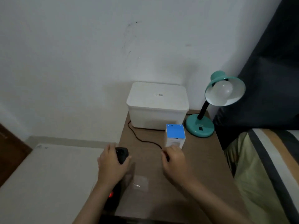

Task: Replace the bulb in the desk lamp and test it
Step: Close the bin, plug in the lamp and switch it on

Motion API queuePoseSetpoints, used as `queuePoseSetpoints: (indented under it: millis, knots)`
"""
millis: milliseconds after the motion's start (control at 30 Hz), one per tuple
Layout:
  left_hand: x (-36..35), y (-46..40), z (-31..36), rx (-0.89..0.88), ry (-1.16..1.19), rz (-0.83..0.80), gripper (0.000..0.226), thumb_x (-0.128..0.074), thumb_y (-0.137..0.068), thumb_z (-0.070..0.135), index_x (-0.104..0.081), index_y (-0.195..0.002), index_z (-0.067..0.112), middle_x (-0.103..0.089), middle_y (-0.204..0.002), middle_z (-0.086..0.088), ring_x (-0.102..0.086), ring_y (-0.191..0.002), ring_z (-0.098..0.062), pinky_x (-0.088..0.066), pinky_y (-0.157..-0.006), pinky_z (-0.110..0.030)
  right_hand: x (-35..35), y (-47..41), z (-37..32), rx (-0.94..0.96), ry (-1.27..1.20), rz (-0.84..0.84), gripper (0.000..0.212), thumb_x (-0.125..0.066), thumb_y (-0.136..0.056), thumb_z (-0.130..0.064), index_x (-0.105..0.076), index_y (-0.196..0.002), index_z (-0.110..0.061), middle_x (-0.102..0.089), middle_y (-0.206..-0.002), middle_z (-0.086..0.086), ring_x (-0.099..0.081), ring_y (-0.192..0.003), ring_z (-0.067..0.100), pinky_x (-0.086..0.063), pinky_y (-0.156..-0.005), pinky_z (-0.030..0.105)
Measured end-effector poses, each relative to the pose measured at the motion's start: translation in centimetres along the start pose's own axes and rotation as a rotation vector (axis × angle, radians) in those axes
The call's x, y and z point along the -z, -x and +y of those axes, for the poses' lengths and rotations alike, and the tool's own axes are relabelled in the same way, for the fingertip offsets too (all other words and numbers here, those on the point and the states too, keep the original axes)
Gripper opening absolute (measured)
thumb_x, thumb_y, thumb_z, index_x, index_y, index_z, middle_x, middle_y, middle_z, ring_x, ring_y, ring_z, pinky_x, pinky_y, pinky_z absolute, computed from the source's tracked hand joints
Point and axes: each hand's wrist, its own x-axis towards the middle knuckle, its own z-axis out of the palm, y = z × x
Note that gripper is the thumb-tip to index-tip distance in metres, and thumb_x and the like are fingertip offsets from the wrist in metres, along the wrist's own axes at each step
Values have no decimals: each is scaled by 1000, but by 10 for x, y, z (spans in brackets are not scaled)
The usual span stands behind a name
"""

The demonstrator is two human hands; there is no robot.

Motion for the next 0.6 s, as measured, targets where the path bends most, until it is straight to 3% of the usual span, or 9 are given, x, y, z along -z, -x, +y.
queuePoseSetpoints:
  millis: [100, 167, 267, 367, 500, 567, 600]
  knots:
    - [-3, 37, -33, 99, 25, -37, 78, -74, -73, 38, -42, -131, -5, -48, -132, -24, -45, -122, -40, -38, -101, -45, -20, 17, 16, -138, 130, -100, 21, -59, -88, -17, -65, -107, -9, -61, -98, 8, -56, -93, 22, -44, -77, 26]
    - [-4, 49, -45, 139, 71, -47, 82, -74, -76, 36, -37, -137, -3, -45, -138, -22, -41, -127, -38, -37, -104, -43, -29, 18, 16, -174, 228, -139, 24, -62, -85, -18, -67, -105, -6, -63, -96, 12, -57, -90, 27, -49, -74, 36]
    - [-7, 54, -52, 133, 175, -52, 76, -68, -75, 47, -45, -133, 5, -53, -129, -16, -48, -121, -32, -45, -100, -44, -35, 13, 7, -268, 225, -126, 16, -65, -82, -17, -68, -91, -4, -63, -91, 16, -58, -86, 31, -47, -71, 36]
    - [-13, 56, -55, 125, 210, -52, 72, -54, -72, 59, -50, -125, 11, -59, -115, -9, -55, -108, -27, -52, -88, -44, -35, 2, -8, -458, 9, -125, 8, -63, -82, -10, -63, -88, -6, -61, -96, 14, -59, -90, 27, -43, -68, 28]
    - [-13, 59, -53, 105, 253, -17, 67, -63, -78, 46, -46, -131, 9, -56, -121, -7, -51, -116, -26, -49, -93, -43, -41, -11, -23, -789, -244, -108, 31, -68, -78, -4, -60, -108, -4, -61, -107, 13, -58, -101, 27, -52, -82, 36]
    - [-15, 59, -54, 101, 252, -8, 64, -65, -79, 41, -47, -130, 7, -57, -119, -9, -51, -114, -27, -49, -92, -43, -41, -13, -32, -892, -394, -145, 31, -69, -78, -3, -63, -108, -7, -65, -102, 8, -61, -97, 24, -53, -85, 37]
    - [-16, 58, -55, 103, 245, -2, 64, -65, -78, 42, -48, -128, 7, -58, -118, -10, -52, -113, -28, -50, -90, -43, -41, -14, -37, -930, -496, -167, 25, -67, -79, -2, -66, -103, -7, -67, -93, 6, -63, -87, 21, -54, -79, 34]
